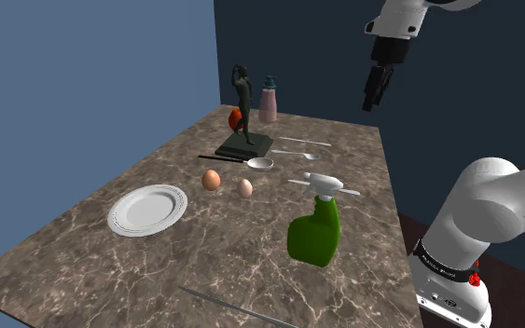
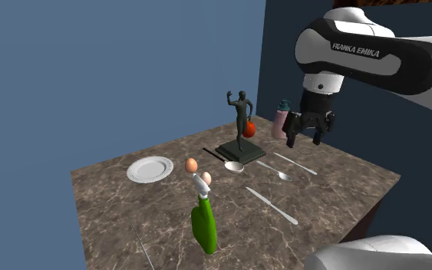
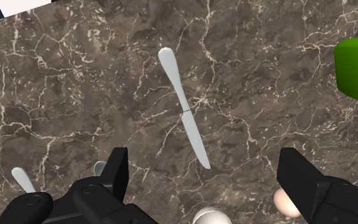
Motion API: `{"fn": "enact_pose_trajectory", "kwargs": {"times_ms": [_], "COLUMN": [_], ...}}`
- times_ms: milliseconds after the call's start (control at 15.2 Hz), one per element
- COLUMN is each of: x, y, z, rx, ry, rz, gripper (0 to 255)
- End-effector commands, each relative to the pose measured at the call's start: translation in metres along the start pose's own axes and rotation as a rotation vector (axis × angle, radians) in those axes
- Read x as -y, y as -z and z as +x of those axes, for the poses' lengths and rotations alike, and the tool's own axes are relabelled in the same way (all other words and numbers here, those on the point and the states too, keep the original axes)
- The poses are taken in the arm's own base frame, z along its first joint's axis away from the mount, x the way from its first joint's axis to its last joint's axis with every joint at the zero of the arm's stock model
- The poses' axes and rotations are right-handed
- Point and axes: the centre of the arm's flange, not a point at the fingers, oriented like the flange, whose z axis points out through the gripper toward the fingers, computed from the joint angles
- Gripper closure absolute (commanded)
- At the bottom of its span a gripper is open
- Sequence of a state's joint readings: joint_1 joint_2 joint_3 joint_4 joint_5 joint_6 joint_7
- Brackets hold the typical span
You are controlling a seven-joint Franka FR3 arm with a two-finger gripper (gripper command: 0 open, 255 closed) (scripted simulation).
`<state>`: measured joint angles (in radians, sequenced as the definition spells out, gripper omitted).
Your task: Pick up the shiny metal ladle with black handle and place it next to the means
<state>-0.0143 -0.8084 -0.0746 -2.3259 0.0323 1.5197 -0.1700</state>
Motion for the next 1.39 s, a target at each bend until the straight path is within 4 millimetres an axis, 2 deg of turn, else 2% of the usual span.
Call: {"fn": "enact_pose_trajectory", "kwargs": {"times_ms": [0,660,1320], "x": [0.000,0.046,0.096], "y": [0.000,-0.060,-0.129], "z": [0.000,0.117,0.229], "rx": [0.000,0.025,0.051], "ry": [0.000,0.091,0.182], "rz": [0.000,-0.110,-0.220], "gripper": [0,0,0]}}
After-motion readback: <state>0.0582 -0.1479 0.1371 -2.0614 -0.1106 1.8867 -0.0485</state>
